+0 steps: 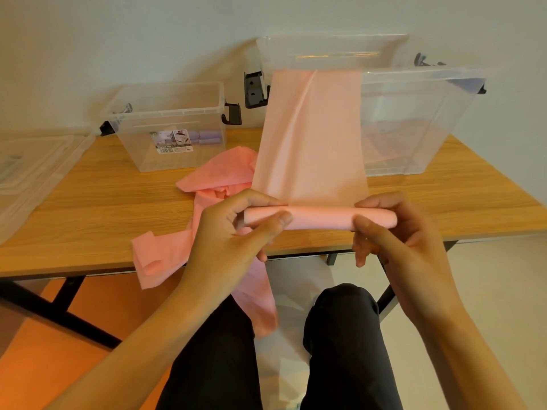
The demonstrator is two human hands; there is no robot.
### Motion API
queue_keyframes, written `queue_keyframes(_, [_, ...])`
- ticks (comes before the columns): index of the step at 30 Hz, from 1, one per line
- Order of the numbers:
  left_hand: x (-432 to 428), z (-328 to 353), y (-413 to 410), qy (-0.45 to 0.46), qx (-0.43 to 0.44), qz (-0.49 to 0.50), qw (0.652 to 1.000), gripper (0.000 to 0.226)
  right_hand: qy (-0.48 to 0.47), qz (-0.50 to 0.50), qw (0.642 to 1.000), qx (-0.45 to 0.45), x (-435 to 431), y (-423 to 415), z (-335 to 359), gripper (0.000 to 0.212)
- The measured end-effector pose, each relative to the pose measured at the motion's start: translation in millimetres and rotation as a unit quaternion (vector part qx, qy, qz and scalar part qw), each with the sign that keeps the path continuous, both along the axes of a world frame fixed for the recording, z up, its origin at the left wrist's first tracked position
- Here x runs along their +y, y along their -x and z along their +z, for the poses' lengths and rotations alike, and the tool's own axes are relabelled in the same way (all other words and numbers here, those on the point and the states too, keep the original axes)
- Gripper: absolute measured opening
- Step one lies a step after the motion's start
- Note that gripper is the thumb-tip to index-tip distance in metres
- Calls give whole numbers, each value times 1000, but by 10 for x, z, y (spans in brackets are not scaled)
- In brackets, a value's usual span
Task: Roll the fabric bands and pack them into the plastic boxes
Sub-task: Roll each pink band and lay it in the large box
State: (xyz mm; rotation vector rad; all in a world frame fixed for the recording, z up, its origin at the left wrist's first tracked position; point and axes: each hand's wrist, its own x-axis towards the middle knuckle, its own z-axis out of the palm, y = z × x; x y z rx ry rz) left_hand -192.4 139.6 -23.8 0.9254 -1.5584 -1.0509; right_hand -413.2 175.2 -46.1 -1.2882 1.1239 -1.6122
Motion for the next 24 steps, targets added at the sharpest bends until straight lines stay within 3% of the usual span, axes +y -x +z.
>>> queue_keyframes(4, [1,23,12,-6,-3,-22,1000,8,21,-30,999,-6,35,3,-10,27])
queue_keyframes(9, [-9,-23,25,-11,-11,-60,998,25,57,-72,995,-27,90,30,1,26])
queue_keyframes(16, [21,-55,38,15,-9,-41,999,20,38,-64,997,1,111,46,8,20])
queue_keyframes(20, [14,-35,15,7,5,-28,1000,13,46,-32,998,20,127,60,31,30])
queue_keyframes(24, [16,-18,-3,4,13,-28,1000,23,53,-40,997,33,128,73,50,21])
